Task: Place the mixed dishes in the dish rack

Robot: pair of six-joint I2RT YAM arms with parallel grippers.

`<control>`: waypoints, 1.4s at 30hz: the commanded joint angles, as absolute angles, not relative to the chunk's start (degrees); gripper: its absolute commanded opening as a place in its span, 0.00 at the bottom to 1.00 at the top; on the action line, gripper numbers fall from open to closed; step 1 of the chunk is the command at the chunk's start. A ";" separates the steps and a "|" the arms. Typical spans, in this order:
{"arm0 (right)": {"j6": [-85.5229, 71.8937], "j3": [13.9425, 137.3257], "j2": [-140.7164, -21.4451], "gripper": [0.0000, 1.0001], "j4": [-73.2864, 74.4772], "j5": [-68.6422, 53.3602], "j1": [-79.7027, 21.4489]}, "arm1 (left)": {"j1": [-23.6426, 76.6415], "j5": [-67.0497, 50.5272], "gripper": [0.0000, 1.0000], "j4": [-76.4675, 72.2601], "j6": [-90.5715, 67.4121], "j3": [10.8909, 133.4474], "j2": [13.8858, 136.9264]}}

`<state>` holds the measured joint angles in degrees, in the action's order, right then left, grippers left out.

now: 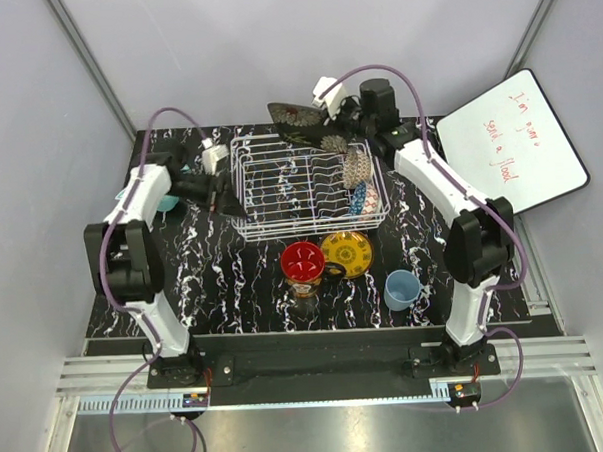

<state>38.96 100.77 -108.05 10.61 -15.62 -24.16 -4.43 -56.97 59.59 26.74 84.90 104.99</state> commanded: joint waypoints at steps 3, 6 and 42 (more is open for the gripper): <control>36.22 111.26 -109.24 0.00 -4.65 -21.79 -17.94 | -0.26 -39.03 0.99 44.05 5.64 90.17 99.31; 36.04 112.75 -111.00 0.00 -6.50 -26.97 -15.74 | -0.26 -35.25 0.99 42.98 2.48 91.58 100.80; 27.77 115.05 -120.58 0.00 -9.23 -45.44 -8.88 | 5.89 -25.66 0.99 44.64 22.31 94.83 118.92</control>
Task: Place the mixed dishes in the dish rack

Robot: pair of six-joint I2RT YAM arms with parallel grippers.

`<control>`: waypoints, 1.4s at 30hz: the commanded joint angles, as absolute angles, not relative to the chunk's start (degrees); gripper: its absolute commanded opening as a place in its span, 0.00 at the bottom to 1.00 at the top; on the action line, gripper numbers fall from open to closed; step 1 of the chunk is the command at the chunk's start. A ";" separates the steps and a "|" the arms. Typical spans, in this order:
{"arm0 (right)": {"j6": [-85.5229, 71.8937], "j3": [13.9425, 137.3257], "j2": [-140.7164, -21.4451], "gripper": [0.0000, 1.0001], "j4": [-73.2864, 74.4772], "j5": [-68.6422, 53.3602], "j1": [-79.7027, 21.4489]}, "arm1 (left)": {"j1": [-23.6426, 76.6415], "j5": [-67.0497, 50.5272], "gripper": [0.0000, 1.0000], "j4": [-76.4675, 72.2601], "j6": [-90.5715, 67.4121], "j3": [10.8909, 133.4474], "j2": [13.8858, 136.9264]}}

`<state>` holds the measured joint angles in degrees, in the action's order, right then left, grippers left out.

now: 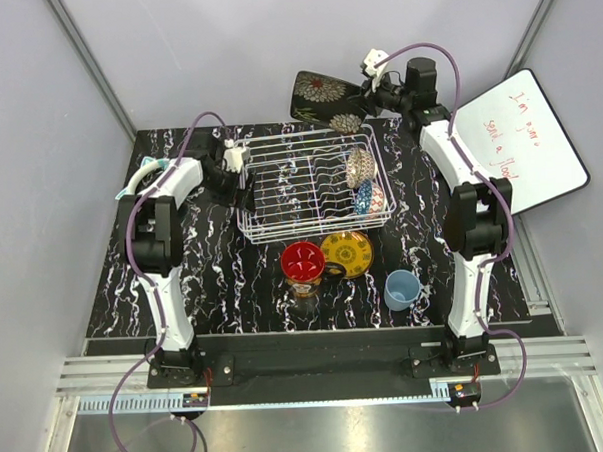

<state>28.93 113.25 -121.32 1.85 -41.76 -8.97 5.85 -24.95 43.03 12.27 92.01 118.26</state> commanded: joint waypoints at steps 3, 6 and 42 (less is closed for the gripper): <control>27.51 114.17 -120.76 0.00 -9.58 -45.53 -8.88 | 5.80 -25.75 0.97 45.79 27.06 94.22 118.57; 27.60 112.94 -120.41 0.00 -9.58 -45.53 -8.79 | 5.80 -26.10 0.87 46.49 29.97 93.61 118.04; 49.21 103.01 -117.42 0.00 2.98 -41.40 -8.00 | 4.57 -25.05 0.73 48.78 40.61 93.69 117.07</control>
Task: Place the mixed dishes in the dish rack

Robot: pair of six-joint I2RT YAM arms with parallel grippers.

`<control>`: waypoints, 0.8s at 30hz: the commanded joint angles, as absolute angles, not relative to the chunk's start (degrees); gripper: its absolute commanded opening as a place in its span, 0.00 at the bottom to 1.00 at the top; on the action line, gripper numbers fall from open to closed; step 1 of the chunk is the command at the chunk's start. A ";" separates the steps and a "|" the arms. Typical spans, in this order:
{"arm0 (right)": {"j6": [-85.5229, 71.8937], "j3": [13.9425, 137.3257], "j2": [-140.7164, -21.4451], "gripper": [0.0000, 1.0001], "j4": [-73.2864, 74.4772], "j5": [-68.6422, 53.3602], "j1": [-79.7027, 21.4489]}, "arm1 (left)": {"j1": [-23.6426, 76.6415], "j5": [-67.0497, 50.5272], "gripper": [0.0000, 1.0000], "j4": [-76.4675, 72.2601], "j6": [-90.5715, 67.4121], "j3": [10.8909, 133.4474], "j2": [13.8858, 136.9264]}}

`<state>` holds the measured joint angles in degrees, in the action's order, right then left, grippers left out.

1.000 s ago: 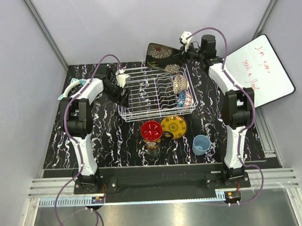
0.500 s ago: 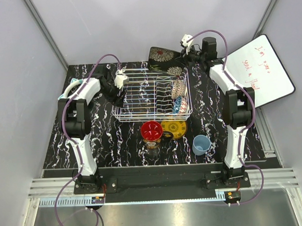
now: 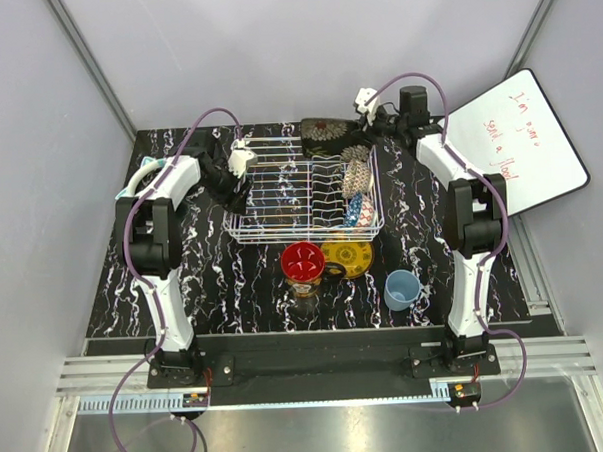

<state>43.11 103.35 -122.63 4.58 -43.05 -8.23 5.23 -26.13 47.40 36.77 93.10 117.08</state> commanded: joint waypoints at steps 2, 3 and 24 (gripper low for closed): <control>50.18 101.79 -117.33 0.00 3.16 -41.31 -7.91 | 4.48 -25.31 0.73 48.78 40.34 93.78 117.07; 50.45 101.52 -117.25 0.00 3.16 -41.13 -8.00 | 4.40 -25.40 0.73 48.61 40.34 93.87 116.98; 49.13 86.84 -115.14 0.22 -3.43 -34.98 -11.86 | 3.87 -25.14 0.81 47.64 38.67 94.04 116.72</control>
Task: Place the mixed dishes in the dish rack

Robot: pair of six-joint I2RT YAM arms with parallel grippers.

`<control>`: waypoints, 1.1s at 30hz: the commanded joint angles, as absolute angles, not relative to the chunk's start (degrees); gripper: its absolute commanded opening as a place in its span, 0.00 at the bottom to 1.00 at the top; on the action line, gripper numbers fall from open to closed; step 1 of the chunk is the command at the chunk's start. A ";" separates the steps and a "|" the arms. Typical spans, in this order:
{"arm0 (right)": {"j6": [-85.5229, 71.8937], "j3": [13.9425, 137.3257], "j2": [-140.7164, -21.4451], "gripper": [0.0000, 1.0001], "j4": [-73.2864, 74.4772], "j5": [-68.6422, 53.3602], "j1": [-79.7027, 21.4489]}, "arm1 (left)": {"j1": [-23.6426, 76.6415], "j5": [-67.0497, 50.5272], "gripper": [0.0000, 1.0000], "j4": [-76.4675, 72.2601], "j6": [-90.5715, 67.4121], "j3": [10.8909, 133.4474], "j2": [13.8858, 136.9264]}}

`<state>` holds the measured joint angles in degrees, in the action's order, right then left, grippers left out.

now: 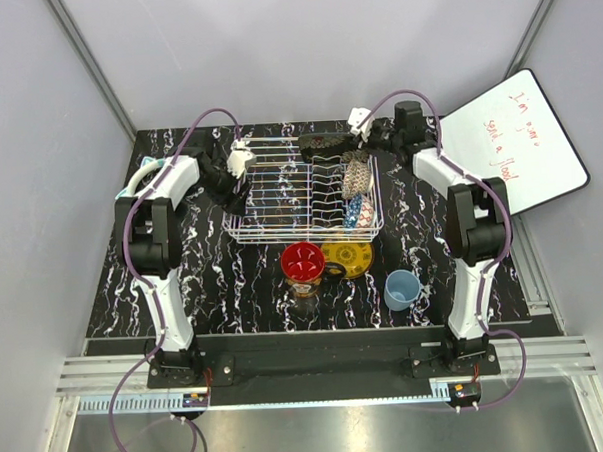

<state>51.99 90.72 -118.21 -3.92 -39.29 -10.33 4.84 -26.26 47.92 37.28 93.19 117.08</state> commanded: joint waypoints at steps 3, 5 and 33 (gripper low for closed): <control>47.47 83.68 -114.26 0.37 -5.44 -34.10 -12.13 | 3.87 -25.05 0.82 47.55 38.41 93.96 116.54; 45.01 82.09 -113.73 0.40 -6.24 -33.40 -12.13 | 3.87 -24.87 0.84 47.46 38.23 93.87 116.11; 3.64 76.04 -90.27 0.99 8.35 -26.20 -11.95 | 5.89 -31.64 0.99 47.29 25.05 94.13 111.62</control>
<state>15.49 78.52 -95.50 6.39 -25.15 -11.73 5.78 -28.27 47.92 28.14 93.14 114.48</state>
